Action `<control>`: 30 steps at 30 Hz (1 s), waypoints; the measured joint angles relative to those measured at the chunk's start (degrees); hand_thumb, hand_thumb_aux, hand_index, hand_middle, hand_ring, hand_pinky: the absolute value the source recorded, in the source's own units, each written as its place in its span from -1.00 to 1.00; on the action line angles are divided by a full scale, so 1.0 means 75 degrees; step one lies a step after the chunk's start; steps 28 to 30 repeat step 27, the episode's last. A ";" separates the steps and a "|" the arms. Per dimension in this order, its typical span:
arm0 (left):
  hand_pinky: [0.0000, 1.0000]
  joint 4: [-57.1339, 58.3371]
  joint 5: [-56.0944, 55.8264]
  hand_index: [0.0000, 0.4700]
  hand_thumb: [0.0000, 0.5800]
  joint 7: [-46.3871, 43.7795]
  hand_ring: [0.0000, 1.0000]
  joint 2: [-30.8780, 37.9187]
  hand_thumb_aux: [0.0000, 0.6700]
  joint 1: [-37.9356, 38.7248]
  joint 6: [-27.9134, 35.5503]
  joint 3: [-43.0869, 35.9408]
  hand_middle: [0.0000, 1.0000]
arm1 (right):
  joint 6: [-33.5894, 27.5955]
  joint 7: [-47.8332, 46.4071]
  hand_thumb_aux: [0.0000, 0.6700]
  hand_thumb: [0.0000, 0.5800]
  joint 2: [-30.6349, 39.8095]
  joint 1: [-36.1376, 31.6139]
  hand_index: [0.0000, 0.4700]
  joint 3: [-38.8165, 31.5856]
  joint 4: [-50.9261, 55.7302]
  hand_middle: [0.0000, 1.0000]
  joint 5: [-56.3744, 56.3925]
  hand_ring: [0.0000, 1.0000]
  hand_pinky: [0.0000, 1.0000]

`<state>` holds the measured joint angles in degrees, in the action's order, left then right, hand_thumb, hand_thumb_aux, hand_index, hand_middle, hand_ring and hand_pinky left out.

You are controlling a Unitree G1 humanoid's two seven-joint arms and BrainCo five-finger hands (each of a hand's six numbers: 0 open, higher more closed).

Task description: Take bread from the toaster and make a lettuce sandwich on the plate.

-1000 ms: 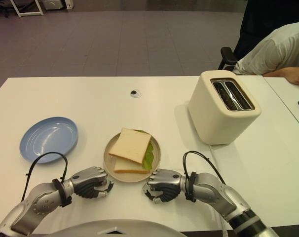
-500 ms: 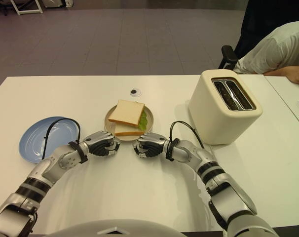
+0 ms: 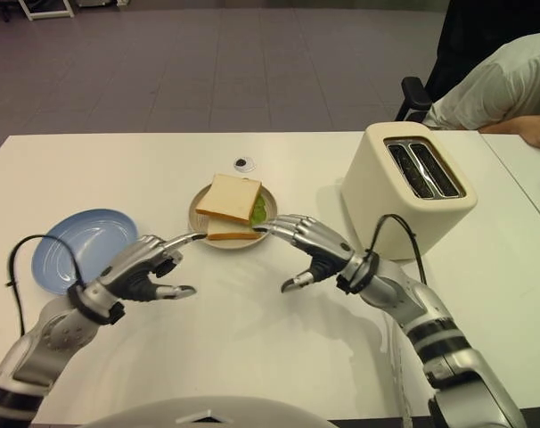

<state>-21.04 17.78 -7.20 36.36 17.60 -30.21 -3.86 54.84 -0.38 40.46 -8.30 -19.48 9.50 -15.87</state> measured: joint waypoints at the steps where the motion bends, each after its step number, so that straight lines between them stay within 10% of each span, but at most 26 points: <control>1: -1.00 -0.0067 -0.0402 -1.00 -1.00 -0.0012 -1.00 -0.0155 -1.00 0.0313 -0.0122 -0.0001 -1.00 | -0.0090 -0.0180 -1.00 -1.00 0.0003 0.0334 -1.00 -0.0008 -0.0314 -1.00 0.0560 -1.00 -1.00; 8: -1.00 0.1552 -0.2612 -1.00 -1.00 0.0651 -1.00 -0.2559 -1.00 -0.0293 -0.0650 -0.0025 -1.00 | -0.1477 -0.1347 -1.00 -1.00 -0.1626 0.0703 -1.00 0.0250 0.0291 -1.00 0.3713 -1.00 -1.00; 30: -1.00 0.2362 -0.3825 -1.00 -1.00 -0.0558 -1.00 -0.3211 -1.00 -0.0704 -0.1131 0.0253 -1.00 | -0.3269 -0.3882 -1.00 -1.00 -0.3093 0.0505 -1.00 0.2379 -0.0294 -1.00 0.6032 -1.00 -1.00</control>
